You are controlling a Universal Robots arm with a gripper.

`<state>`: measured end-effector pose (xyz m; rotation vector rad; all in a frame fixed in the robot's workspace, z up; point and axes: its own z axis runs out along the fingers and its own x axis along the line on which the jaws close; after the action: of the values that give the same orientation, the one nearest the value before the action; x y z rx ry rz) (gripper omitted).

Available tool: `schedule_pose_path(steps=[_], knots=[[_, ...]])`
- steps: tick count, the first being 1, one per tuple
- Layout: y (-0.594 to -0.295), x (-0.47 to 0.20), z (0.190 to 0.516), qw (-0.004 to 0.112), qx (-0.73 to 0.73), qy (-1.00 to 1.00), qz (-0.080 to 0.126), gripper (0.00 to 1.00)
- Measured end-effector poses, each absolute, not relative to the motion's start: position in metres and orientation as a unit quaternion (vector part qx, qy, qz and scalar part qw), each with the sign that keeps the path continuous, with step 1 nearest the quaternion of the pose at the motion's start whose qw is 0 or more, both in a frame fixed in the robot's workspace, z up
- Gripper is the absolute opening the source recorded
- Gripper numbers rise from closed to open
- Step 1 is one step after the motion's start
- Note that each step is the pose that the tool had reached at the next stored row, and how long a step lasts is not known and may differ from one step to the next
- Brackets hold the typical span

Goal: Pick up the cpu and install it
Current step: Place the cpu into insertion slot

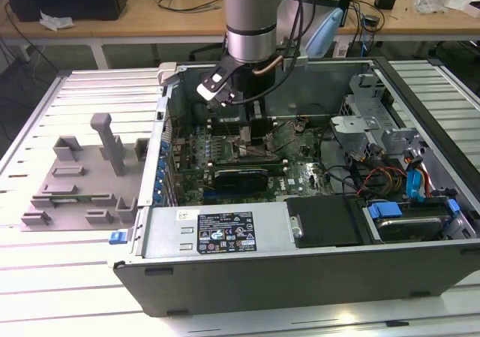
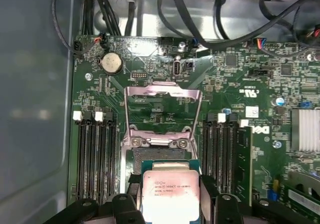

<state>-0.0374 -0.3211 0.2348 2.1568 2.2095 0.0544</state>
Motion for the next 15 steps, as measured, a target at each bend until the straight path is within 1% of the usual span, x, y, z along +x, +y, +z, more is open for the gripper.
schedule_pose_path(steps=[2,4,10,11,15], knots=[[-0.320,-0.037,0.231,0.030,0.698,0.715,0.014,0.55],[-0.318,-0.037,0.228,0.039,0.698,0.715,0.005,0.55],[-0.314,-0.037,0.218,0.040,0.698,0.715,0.004,0.55],[-0.309,-0.037,0.217,0.040,0.698,0.715,0.004,0.55],[-0.305,-0.038,0.210,0.043,0.697,0.715,0.000,0.55]])
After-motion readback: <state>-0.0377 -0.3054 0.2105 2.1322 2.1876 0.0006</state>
